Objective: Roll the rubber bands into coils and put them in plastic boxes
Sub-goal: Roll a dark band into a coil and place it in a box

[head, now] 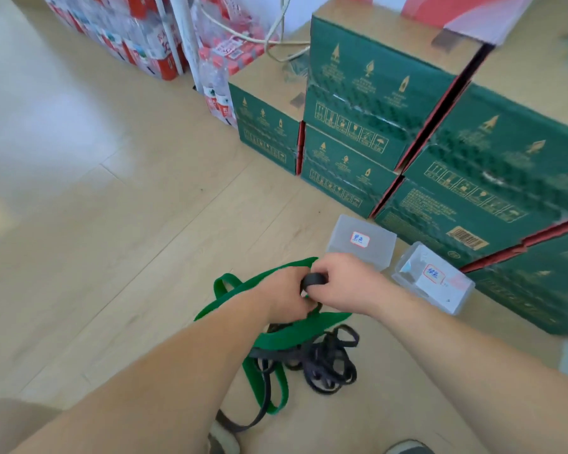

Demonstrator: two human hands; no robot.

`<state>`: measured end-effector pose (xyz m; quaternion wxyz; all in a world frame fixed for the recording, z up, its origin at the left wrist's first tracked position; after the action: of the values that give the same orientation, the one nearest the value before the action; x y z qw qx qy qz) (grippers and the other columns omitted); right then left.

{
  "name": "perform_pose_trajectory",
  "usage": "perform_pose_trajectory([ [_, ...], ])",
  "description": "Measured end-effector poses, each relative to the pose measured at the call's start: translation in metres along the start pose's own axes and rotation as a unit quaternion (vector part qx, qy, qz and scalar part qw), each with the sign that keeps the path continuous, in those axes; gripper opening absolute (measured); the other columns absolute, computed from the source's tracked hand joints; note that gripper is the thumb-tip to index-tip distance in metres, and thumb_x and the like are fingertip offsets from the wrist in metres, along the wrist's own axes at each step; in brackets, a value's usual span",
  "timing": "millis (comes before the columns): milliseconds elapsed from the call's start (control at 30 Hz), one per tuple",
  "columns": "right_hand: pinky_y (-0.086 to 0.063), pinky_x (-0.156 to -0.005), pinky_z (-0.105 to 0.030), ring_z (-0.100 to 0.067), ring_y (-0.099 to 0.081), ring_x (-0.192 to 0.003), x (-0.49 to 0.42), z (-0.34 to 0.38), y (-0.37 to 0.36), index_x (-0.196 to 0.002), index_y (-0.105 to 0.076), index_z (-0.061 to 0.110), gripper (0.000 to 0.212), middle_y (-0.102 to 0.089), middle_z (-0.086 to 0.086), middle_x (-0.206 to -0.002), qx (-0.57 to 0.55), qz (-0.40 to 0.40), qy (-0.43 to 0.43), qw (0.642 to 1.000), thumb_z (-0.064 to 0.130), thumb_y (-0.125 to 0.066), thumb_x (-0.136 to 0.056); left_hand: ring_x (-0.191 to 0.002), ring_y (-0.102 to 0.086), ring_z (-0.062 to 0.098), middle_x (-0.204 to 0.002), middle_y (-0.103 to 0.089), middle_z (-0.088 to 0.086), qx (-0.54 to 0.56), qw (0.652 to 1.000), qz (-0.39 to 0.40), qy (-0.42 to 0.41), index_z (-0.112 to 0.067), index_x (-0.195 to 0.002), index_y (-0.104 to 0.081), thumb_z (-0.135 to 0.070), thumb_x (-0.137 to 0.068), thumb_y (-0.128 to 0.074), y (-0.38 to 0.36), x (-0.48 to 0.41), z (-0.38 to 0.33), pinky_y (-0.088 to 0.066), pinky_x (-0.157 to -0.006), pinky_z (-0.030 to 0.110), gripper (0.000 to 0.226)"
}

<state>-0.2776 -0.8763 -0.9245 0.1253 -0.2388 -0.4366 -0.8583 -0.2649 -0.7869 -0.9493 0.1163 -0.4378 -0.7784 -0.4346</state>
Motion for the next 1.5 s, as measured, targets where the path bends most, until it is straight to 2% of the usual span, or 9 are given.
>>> perform_pose_trajectory([
  [200, -0.047, -0.062, -0.034, -0.017, -0.056, -0.066, 0.08, 0.06, 0.126, -0.062, -0.059, 0.022, 0.033, -0.057, 0.005, -0.064, -0.016, -0.115, 0.03, 0.993, 0.046, -0.075, -0.079, -0.086, -0.063, 0.027, -0.091, -0.069, 0.005, -0.05, 0.993, -0.078, -0.067, -0.017, -0.101, -0.065, -0.012, -0.086, -0.057, 0.093, 0.06, -0.092, -0.05, -0.07, 0.03, 0.017],
  [333, -0.055, -0.062, -0.032, -0.011, -0.058, -0.061, 0.151, 0.102, 0.201, -0.073, -0.072, 0.022, 0.015, -0.064, 0.005, -0.07, -0.169, -0.25, 0.102, 0.948, 0.031, -0.083, -0.079, -0.071, -0.058, 0.021, -0.069, -0.057, -0.006, -0.018, 0.969, -0.192, -0.151, -0.021, -0.078, -0.054, -0.011, -0.083, -0.056, 0.146, 0.12, -0.157, -0.039, -0.054, 0.024, 0.012],
  [433, -0.053, -0.051, -0.024, -0.011, -0.055, -0.048, 0.188, 0.118, 0.222, -0.077, -0.072, 0.02, 0.014, -0.066, -0.001, -0.071, -0.253, -0.265, 0.123, 0.922, 0.02, -0.085, -0.079, -0.074, -0.056, 0.013, -0.079, -0.057, -0.007, -0.005, 0.94, -0.268, -0.209, -0.02, -0.089, -0.052, -0.013, -0.079, -0.059, 0.167, 0.159, -0.187, -0.045, -0.062, 0.027, 0.014],
  [733, -0.063, -0.075, -0.056, -0.028, -0.07, -0.062, 0.21, 0.095, 0.229, -0.086, -0.069, -0.001, 0.007, -0.072, -0.024, -0.075, -0.388, -0.288, 0.1, 0.87, -0.006, -0.073, -0.084, -0.087, -0.054, 0.022, -0.101, -0.054, -0.004, -0.029, 0.956, -0.153, -0.249, -0.026, -0.118, -0.038, -0.008, -0.085, -0.051, 0.127, 0.148, -0.212, -0.051, -0.078, 0.042, 0.04],
  [900, -0.062, -0.059, -0.042, -0.03, -0.069, -0.057, 0.211, 0.076, 0.23, -0.106, -0.066, 0.01, 0.03, -0.07, -0.02, -0.086, -0.428, -0.31, 0.07, 0.846, -0.013, -0.065, -0.087, -0.086, -0.058, 0.017, -0.092, -0.058, -0.01, -0.047, 0.955, -0.176, -0.236, -0.027, -0.117, -0.046, -0.018, -0.094, -0.056, 0.123, 0.15, -0.191, -0.051, -0.08, 0.041, 0.027],
  [1000, -0.061, -0.058, -0.037, -0.026, -0.072, -0.059, 0.204, 0.07, 0.221, -0.105, -0.07, 0.012, 0.032, -0.073, -0.017, -0.092, -0.386, -0.319, 0.044, 0.864, -0.014, -0.059, -0.091, -0.082, -0.055, -0.002, -0.087, -0.058, -0.023, -0.016, 0.947, -0.223, -0.23, -0.037, -0.118, -0.055, -0.02, -0.094, -0.059, 0.141, 0.166, -0.161, -0.046, -0.076, 0.027, 0.029],
  [1233, -0.045, -0.102, -0.019, -0.002, -0.056, -0.12, 0.178, 0.102, 0.195, -0.137, -0.052, 0.04, 0.063, -0.056, 0.018, -0.135, -0.068, -0.264, 0.05, 0.961, 0.0, -0.065, -0.089, -0.079, -0.051, 0.014, -0.085, -0.054, -0.007, -0.055, 0.925, -0.257, -0.273, -0.023, -0.099, -0.06, -0.018, -0.095, -0.056, 0.182, 0.183, -0.17, -0.046, -0.072, 0.036, 0.008],
  [1333, -0.024, -0.12, -0.027, -0.01, -0.027, -0.15, 0.171, 0.144, 0.208, -0.15, -0.043, 0.027, 0.086, -0.043, 0.01, -0.154, 0.067, -0.295, 0.113, 0.946, 0.011, -0.082, -0.075, -0.079, -0.05, 0.017, -0.087, -0.048, -0.003, -0.061, 0.921, -0.262, -0.281, -0.018, -0.105, -0.061, -0.016, -0.098, -0.049, 0.2, 0.181, -0.169, -0.041, -0.069, 0.031, 0.014],
  [1500, -0.028, -0.122, -0.039, -0.022, -0.034, -0.149, 0.185, 0.194, 0.242, -0.151, -0.046, 0.025, 0.086, -0.047, 0.001, -0.154, 0.184, -0.394, 0.144, 0.889, 0.037, -0.076, -0.071, -0.088, -0.052, 0.021, -0.093, -0.047, -0.001, -0.038, 0.933, -0.22, -0.282, -0.018, -0.105, -0.058, -0.02, -0.101, -0.051, 0.21, 0.181, -0.161, -0.047, -0.08, 0.04, 0.008],
])
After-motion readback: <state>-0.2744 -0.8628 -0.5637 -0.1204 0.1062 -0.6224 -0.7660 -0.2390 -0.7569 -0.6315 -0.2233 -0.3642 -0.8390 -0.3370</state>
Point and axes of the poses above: each hand's wrist, its own x-axis away from the middle knuckle, its own y-axis out of the back of the hand, z = x × y, the point moved 10 cm from there along -x, towards the middle knuckle
